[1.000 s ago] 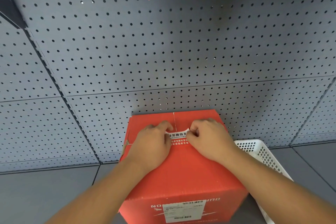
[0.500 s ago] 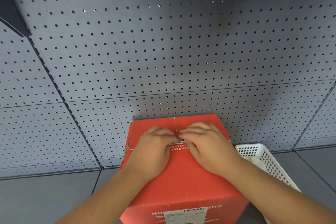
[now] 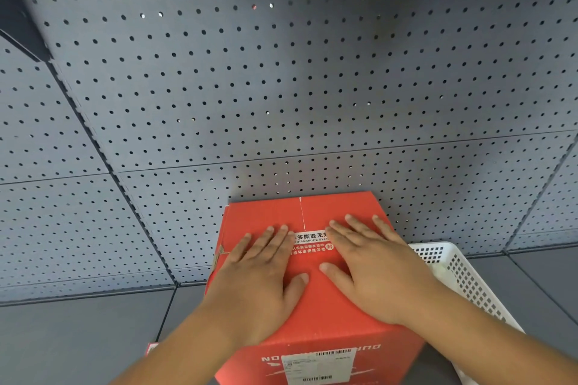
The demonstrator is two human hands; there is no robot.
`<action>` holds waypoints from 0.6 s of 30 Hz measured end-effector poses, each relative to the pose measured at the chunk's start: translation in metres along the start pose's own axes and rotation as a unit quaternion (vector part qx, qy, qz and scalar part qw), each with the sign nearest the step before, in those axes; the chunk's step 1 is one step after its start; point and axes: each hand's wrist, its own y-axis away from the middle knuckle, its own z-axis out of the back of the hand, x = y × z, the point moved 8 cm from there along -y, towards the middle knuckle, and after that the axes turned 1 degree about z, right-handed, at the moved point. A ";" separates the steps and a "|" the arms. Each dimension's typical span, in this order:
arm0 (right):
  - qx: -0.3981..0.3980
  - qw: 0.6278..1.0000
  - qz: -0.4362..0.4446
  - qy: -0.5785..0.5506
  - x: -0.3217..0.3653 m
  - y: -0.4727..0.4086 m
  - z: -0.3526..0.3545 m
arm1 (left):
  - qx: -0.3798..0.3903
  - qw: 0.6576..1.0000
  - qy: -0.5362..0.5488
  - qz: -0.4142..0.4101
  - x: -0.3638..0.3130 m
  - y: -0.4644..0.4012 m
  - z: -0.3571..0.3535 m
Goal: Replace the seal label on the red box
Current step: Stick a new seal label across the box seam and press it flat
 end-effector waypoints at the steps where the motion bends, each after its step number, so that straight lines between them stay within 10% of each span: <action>1: -0.008 1.000 -0.006 0.002 0.001 0.001 0.001 | 0.002 1.000 -0.002 0.006 -0.001 0.000 -0.001; 18: 0.020 0.998 0.049 -0.036 0.012 0.014 -0.003 | 0.016 0.998 0.035 -0.055 -0.010 0.003 -0.002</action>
